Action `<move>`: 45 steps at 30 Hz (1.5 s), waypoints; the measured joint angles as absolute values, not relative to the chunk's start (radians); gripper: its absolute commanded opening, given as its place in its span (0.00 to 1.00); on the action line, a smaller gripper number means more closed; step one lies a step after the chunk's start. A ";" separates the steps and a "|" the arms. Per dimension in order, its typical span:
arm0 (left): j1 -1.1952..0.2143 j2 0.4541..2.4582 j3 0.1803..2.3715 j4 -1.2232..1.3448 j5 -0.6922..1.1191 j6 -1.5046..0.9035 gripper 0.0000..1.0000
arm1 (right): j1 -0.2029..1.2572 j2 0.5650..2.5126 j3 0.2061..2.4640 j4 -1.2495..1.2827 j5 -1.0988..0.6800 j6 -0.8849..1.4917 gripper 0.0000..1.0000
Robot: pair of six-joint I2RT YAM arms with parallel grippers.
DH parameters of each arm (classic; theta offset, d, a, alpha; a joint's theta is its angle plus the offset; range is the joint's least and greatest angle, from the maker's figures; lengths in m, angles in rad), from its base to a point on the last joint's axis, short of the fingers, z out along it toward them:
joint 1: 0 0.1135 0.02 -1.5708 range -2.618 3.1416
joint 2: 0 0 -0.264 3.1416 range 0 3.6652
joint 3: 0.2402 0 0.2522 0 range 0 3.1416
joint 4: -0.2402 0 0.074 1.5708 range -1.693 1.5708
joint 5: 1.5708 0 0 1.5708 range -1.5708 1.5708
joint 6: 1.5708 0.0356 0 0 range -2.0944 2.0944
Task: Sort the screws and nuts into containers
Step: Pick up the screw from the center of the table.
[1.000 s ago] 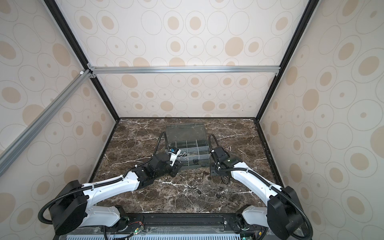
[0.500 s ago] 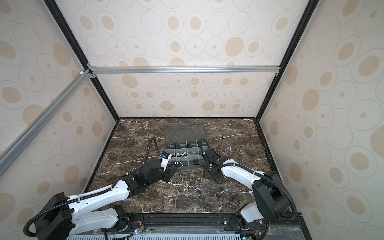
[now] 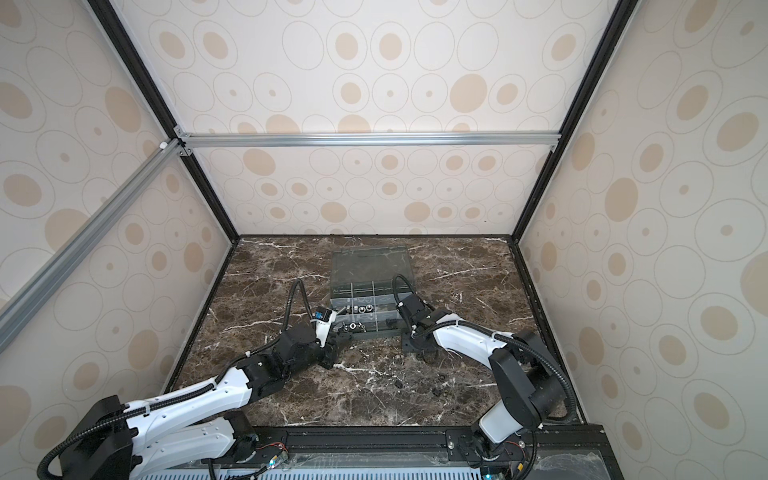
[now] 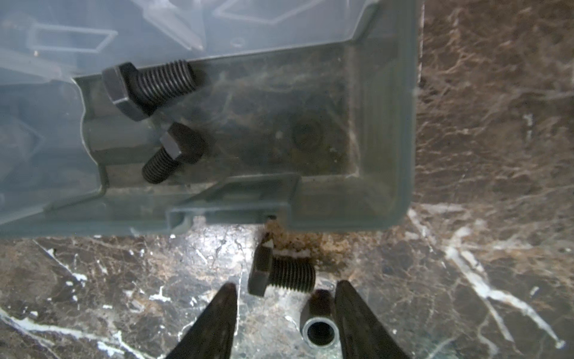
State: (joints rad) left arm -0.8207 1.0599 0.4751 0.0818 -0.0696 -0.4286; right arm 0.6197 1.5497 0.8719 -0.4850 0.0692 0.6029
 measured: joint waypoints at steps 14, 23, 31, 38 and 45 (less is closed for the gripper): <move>-0.821 1.039 0.445 0.083 -0.069 -0.450 0.42 | 0.628 1.583 0.880 -0.480 0.083 0.624 0.52; -0.821 1.030 0.440 0.084 -0.068 -0.457 0.43 | 0.628 1.601 0.879 -0.470 0.082 0.625 0.49; -0.820 1.019 0.431 0.088 -0.068 -0.460 0.43 | 0.628 1.606 0.871 -0.455 0.079 0.636 0.39; -0.820 1.014 0.429 0.089 -0.068 -0.461 0.42 | 0.628 1.607 0.871 -0.450 0.079 0.639 0.35; -0.820 0.995 0.418 0.089 -0.069 -0.468 0.43 | 0.628 1.607 0.876 -0.453 0.079 0.635 0.33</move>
State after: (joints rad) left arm -0.8204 0.9947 0.4175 0.0887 -0.0692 -0.4683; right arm 0.6285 1.6066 0.8757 -0.4534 0.0788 0.6350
